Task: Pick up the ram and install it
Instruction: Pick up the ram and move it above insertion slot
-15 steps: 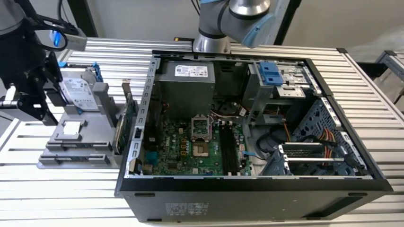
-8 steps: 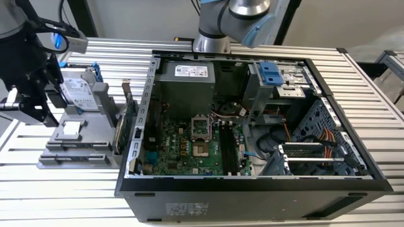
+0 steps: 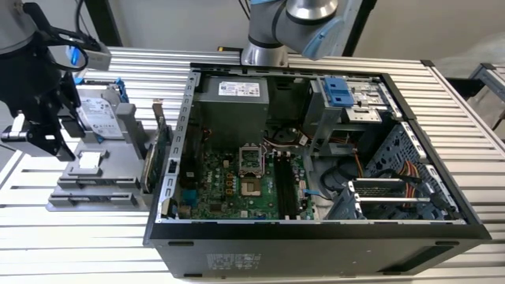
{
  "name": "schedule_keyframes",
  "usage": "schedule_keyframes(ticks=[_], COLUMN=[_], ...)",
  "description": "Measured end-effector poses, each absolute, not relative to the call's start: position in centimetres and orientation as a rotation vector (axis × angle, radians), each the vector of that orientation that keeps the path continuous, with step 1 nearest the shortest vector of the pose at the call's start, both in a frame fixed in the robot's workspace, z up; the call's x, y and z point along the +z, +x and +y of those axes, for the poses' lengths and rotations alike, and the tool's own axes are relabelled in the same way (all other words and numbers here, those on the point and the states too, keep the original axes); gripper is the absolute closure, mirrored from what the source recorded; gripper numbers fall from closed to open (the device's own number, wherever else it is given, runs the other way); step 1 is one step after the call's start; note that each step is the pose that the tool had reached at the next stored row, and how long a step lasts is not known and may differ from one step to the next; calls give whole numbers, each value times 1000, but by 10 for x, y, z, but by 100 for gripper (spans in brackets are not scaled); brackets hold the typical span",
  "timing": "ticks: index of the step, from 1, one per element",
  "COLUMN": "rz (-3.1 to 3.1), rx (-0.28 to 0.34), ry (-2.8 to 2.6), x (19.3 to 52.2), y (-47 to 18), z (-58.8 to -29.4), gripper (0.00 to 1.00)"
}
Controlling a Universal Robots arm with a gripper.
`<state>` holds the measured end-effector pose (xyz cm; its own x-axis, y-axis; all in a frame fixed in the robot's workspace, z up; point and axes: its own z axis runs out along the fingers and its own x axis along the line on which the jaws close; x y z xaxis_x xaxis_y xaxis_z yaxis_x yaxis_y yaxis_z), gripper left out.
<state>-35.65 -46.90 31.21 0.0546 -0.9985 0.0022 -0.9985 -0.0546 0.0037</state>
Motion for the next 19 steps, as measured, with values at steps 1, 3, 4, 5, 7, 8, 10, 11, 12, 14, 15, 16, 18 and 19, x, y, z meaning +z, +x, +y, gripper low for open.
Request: schedule_keyframes(ticks=[1, 3, 4, 5, 7, 8, 10, 11, 12, 14, 15, 16, 18, 19], rz=[-2157, -2157, -2157, -2157, -2157, -2157, -2157, -2157, -2157, -2157, -2157, -2157, -2157, -2157], rx=[-1, -1, -1, -1, -1, -1, -1, -1, -1, -1, -1, -1, -1, -1], ry=[2278, 2278, 2278, 2278, 2278, 2278, 2278, 2278, 2278, 2278, 2278, 2278, 2278, 2278], x=[311, 310, 310, 310, 310, 309, 310, 309, 309, 309, 309, 309, 309, 309], y=[-356, -356, -356, -356, -356, -356, -356, -356, -356, -356, -356, -356, -357, -356], z=[-469, -469, -469, -469, -469, -469, -469, -469, -469, -469, -469, -469, -470, -471], gripper=[0, 0, 0, 0, 0, 0, 0, 0, 0, 0, 0, 0, 0, 0])
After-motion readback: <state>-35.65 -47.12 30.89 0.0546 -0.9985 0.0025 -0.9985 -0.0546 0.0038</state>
